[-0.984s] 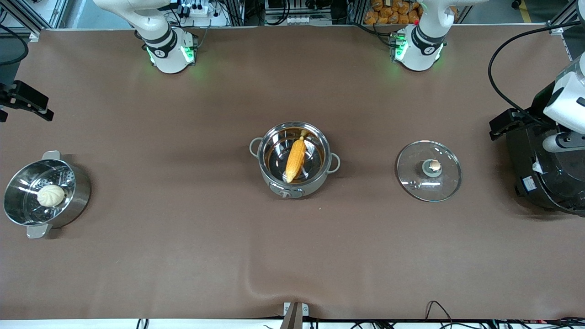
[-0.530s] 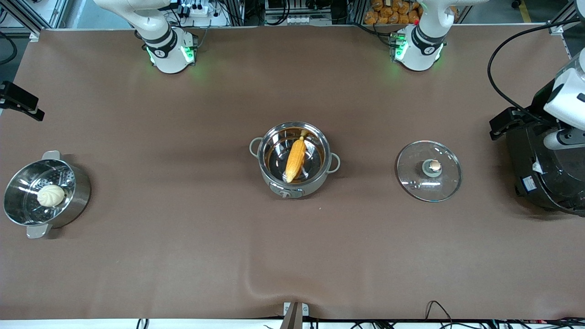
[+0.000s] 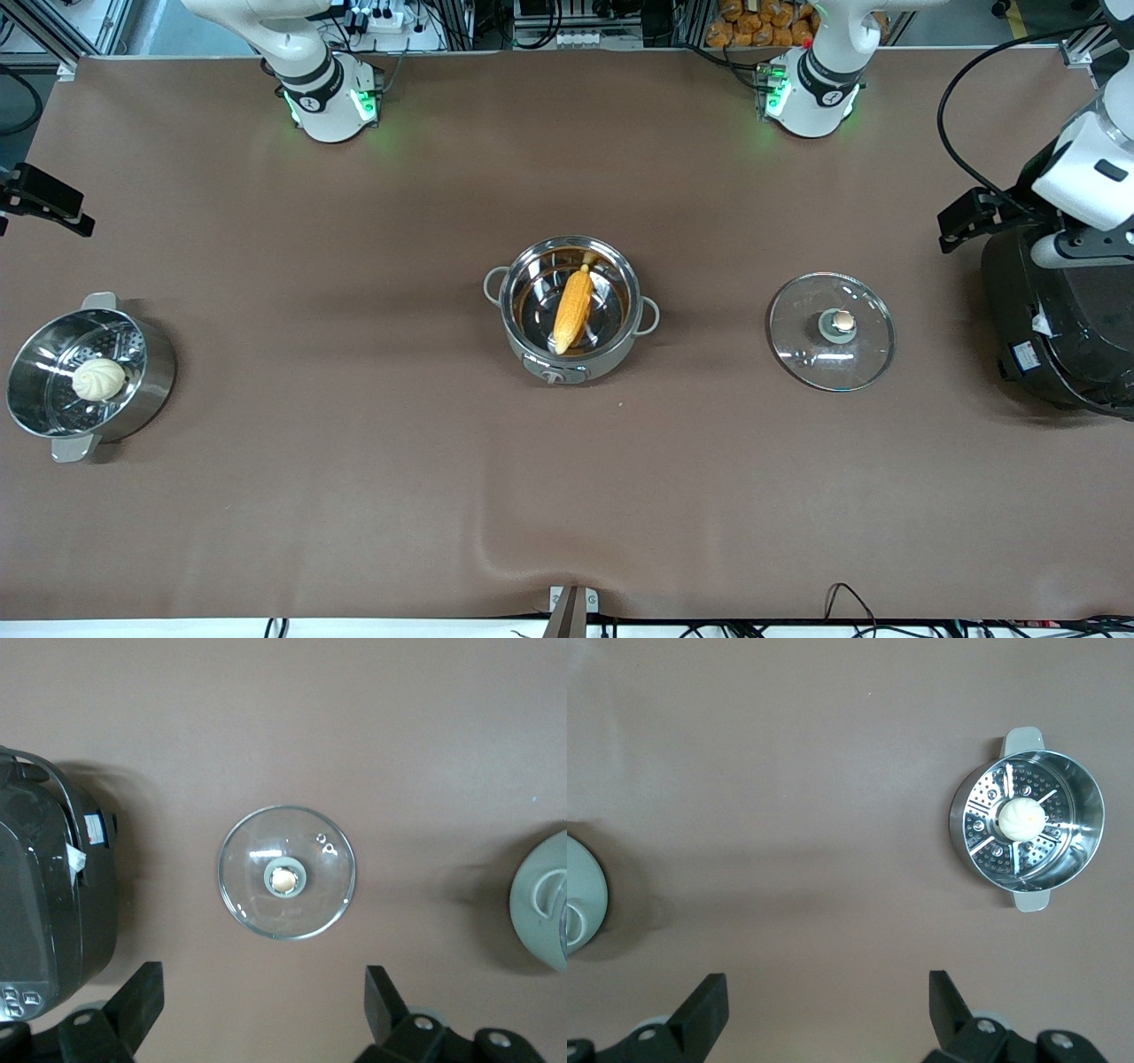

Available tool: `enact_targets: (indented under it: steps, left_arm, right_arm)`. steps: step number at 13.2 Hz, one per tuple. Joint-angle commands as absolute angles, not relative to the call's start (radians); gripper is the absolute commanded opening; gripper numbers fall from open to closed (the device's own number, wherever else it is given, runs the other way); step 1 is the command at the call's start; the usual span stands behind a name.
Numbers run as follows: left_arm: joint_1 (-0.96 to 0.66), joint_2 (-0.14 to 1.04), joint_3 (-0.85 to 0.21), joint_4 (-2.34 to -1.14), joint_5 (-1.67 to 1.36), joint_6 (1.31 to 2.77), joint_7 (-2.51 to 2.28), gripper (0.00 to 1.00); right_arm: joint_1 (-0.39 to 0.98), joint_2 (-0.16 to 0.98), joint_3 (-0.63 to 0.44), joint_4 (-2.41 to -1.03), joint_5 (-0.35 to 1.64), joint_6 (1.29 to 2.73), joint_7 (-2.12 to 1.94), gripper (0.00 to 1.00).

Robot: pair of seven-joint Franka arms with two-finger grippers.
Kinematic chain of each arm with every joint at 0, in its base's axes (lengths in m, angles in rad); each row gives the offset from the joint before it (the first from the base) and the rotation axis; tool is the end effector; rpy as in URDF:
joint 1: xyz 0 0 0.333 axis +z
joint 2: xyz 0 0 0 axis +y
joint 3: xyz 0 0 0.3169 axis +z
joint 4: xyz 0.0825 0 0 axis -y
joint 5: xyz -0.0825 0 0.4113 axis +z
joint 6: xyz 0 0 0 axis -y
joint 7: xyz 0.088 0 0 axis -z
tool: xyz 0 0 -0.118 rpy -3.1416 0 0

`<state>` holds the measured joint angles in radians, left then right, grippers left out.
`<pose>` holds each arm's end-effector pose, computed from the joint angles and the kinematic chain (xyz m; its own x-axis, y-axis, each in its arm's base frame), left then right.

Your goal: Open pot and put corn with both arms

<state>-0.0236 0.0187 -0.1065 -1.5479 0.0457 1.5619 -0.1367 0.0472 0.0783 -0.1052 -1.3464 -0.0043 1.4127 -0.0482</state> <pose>0.5826 -0.0702 0.6143 1.0000 0.0069 0.0014 0.0069 -0.9990 -0.0439 0.5875 -0.0318 0.6652 0.9999 -0.0103 -0.0121 -0.0101 -0.9999 0.0119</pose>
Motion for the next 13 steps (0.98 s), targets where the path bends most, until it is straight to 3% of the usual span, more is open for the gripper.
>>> enact_targets:
  steps: [1,6,13]
  left_arm:
    - [-0.032,-0.015,-0.074,-1.572,0.011,1.534,-0.106,1.00]
    - [-0.031,0.009,-0.080,-1.490,-0.003,1.450,-0.110,1.00]
    - [-0.031,0.011,-0.080,-1.488,0.008,1.451,-0.115,1.00]
  right_arm:
    - [0.023,0.087,-0.087,-1.325,-0.003,1.401,-0.046,1.00]
    - [0.020,0.100,-0.091,-1.327,0.011,1.408,-0.040,1.00]
    - [0.021,0.101,-0.091,-1.328,-0.003,1.410,-0.044,1.00]
